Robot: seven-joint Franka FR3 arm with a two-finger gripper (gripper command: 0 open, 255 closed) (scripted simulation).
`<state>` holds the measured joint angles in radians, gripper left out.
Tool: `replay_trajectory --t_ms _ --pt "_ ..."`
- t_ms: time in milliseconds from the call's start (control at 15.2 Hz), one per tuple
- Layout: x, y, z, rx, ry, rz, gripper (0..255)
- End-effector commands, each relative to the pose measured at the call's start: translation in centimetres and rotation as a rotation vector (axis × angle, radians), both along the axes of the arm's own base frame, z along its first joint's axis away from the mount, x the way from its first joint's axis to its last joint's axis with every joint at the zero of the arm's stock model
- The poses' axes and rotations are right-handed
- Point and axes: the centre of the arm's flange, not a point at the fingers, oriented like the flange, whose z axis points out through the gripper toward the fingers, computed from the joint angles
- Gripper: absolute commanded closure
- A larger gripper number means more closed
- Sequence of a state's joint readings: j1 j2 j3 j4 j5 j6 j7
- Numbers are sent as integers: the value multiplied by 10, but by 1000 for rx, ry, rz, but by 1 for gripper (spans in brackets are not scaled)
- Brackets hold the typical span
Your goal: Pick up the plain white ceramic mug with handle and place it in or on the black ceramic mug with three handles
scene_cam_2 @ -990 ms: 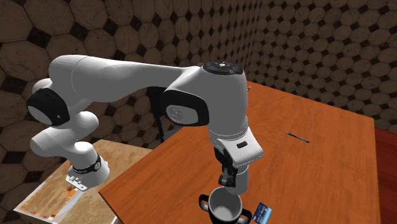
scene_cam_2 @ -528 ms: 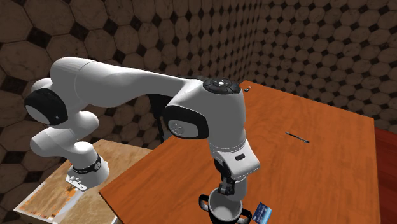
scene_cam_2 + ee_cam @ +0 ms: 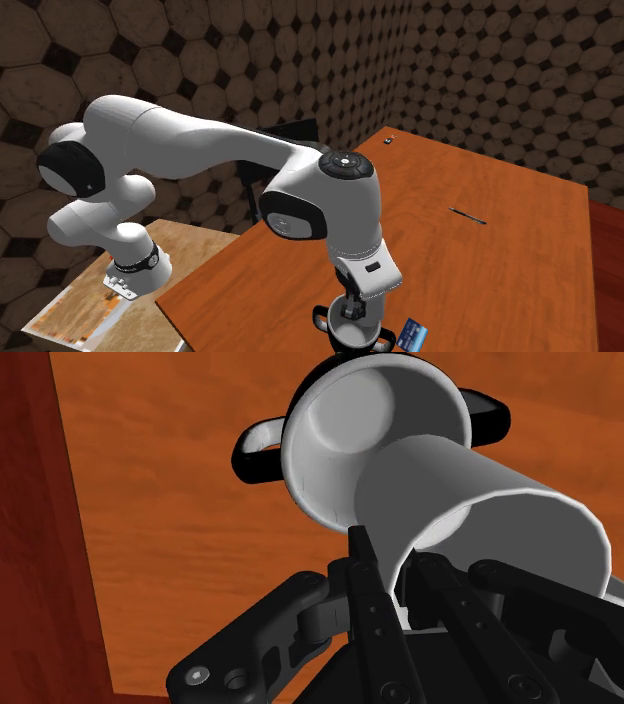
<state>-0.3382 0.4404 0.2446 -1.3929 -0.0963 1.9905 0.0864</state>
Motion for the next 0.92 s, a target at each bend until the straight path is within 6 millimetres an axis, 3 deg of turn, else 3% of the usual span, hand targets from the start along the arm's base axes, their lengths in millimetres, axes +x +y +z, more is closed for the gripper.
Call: replay_trajectory --t_ms 0,528,594,858 --pt "0 1 -10 0 0 0 255" --pt "0 1 -10 0 0 0 255" --pt "0 1 -10 0 -1 0 0" --pt "0 1 -11 0 0 0 0"
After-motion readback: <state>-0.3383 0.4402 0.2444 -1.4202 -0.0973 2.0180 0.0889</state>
